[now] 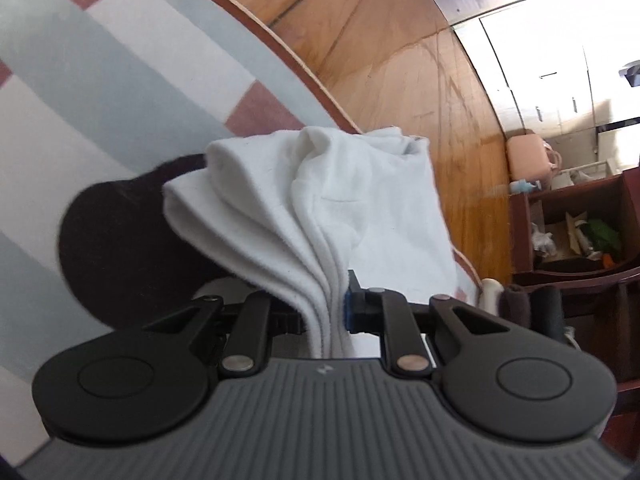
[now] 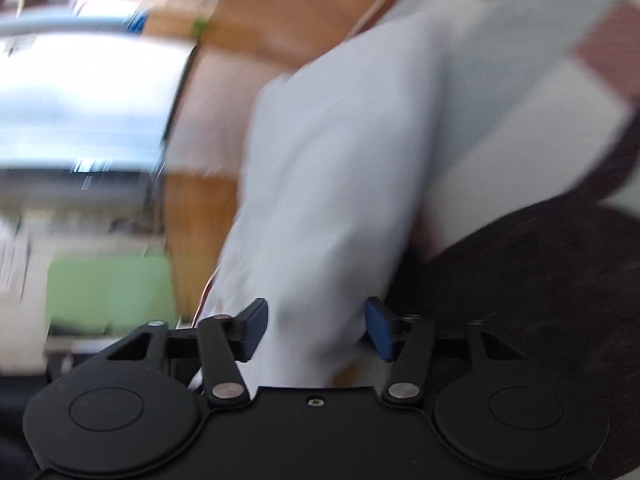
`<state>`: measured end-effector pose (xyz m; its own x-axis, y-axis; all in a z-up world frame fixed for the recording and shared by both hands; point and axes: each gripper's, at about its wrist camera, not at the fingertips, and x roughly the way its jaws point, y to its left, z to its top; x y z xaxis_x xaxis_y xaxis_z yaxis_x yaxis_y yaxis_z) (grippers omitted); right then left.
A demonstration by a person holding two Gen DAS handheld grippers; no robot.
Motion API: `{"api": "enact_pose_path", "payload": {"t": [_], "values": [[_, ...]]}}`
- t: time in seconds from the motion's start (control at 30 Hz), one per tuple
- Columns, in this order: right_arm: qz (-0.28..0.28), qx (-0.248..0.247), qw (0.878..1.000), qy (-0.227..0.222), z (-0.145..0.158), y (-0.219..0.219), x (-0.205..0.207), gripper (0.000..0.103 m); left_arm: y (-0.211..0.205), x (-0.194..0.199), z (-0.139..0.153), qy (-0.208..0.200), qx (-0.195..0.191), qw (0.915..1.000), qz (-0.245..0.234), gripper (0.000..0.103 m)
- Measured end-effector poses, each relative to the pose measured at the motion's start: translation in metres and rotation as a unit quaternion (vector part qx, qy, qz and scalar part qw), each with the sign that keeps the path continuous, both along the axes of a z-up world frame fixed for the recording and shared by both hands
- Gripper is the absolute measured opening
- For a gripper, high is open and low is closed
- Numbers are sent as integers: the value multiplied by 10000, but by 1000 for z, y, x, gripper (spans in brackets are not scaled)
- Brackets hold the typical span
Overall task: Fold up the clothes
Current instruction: 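Carry the lifted folded T-shirt with both grippers toward the clothes stack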
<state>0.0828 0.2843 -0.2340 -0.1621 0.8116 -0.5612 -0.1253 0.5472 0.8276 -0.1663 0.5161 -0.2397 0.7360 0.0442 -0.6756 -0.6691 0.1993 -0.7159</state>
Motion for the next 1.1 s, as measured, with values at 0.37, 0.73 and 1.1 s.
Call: {"api": "enact_pose_path", "payload": {"t": [0.37, 0.73, 1.1], "values": [[-933, 154, 9952, -232, -33, 33, 69, 76, 12, 14, 7, 44, 388, 9973, -619, 16], [830, 399, 9240, -3711, 56, 59, 4, 18, 24, -3, 31, 81, 671, 9970, -372, 15], [728, -265, 9760, -2035, 2, 41, 26, 54, 27, 5, 24, 1003, 791, 9872, -958, 41]]}}
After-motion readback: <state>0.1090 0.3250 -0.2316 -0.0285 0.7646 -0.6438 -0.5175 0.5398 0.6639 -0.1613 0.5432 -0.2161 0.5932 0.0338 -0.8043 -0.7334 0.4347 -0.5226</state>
